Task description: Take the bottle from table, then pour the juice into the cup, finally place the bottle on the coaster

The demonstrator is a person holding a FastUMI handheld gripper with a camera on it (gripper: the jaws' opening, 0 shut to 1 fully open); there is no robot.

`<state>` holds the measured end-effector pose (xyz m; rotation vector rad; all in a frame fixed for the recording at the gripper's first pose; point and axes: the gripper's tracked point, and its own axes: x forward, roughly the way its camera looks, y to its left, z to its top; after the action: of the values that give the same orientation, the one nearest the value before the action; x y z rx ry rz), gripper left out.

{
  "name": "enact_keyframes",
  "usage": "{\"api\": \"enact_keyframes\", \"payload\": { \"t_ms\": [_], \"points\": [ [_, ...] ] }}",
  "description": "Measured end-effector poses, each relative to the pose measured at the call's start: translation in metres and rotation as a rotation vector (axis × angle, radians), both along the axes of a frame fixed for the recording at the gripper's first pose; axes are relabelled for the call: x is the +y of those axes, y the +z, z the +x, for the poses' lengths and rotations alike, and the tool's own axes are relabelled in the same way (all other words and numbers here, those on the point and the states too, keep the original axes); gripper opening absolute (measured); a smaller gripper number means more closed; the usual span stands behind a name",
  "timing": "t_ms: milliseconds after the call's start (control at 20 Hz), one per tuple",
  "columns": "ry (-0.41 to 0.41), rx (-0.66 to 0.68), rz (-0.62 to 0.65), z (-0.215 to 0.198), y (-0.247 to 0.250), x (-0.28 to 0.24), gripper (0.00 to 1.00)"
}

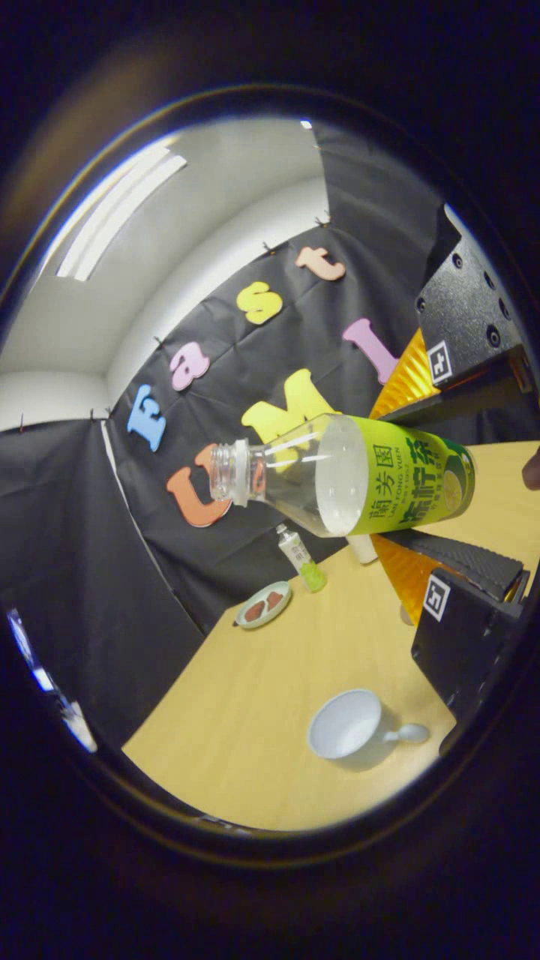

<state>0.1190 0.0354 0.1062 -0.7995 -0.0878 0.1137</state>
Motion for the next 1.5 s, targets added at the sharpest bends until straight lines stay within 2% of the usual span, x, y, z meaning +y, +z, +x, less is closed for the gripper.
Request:
{"api": "enact_keyframes", "payload": {
  "t_ms": [250, 400, 650, 850, 1150, 1350, 1500],
  "points": [
    [0.068, 0.147, 0.434, 0.016, 0.005, 0.015, 0.77],
    [0.089, 0.157, 0.556, 0.037, 0.013, 0.008, 0.77],
    [0.121, 0.176, 0.615, 0.071, -0.003, 0.012, 0.77],
    [0.131, 0.254, 0.668, 0.108, -0.036, 0.018, 0.77],
    [0.099, 0.372, 0.687, 0.151, -0.093, 0.021, 0.78],
    [0.068, 0.418, 0.676, 0.158, -0.125, 0.021, 0.78],
    [0.075, 0.429, 0.665, 0.159, -0.136, 0.024, 0.79]
  ]
}}
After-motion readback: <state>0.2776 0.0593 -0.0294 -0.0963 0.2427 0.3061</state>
